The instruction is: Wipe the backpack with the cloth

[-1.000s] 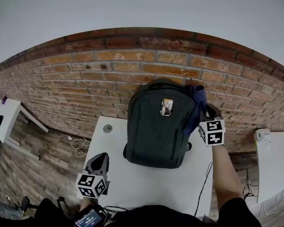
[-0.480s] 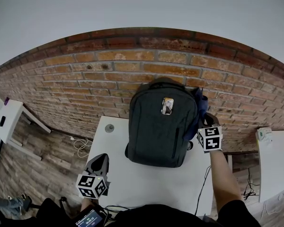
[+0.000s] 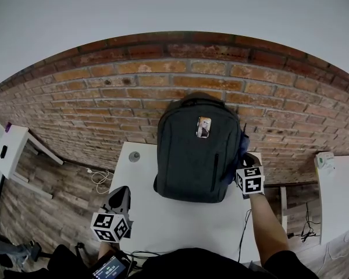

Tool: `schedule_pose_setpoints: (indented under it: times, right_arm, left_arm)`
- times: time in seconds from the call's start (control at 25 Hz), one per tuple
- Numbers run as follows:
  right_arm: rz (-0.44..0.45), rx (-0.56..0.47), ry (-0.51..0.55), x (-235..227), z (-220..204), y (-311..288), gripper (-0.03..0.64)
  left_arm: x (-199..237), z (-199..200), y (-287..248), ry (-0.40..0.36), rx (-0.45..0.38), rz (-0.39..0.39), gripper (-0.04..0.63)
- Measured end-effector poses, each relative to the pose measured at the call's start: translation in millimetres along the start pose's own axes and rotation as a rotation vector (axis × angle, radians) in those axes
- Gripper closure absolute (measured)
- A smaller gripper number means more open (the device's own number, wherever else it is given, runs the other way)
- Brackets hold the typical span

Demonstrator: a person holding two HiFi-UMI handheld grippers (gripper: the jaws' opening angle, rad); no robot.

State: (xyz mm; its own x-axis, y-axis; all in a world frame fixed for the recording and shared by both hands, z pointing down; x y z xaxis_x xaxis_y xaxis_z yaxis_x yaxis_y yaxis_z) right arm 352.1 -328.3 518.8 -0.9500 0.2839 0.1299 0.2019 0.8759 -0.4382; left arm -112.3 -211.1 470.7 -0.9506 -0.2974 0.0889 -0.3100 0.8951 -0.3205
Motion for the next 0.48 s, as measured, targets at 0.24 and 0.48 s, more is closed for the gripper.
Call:
schedule_pose_setpoints:
  times: [0.24,0.48]
  right_arm:
    - [0.004,0.058,-0.049,15,-36,3,0.569]
    - [0.023,0.136,-0.080,32,-77,11,0.569]
  left_arm:
    - [-1,-2,2,0.000,0.003,-0.007,0.598]
    - [-1,-1,1,-0.006,-0.003,-0.027,0.598]
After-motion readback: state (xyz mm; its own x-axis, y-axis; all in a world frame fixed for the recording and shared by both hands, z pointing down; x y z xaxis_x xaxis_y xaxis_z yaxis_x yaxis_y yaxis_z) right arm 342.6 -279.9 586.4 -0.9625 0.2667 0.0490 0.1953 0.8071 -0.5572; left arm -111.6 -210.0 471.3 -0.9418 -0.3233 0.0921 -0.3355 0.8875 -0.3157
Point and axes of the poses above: the fingertips, and each gripper's own axes: y backward along the fingers, x to its left, z out of its top, the point moved 7 cm from there along y, backward along the fingers, and after that the axes turned 4 degrees about z, right-handed, at the moved point
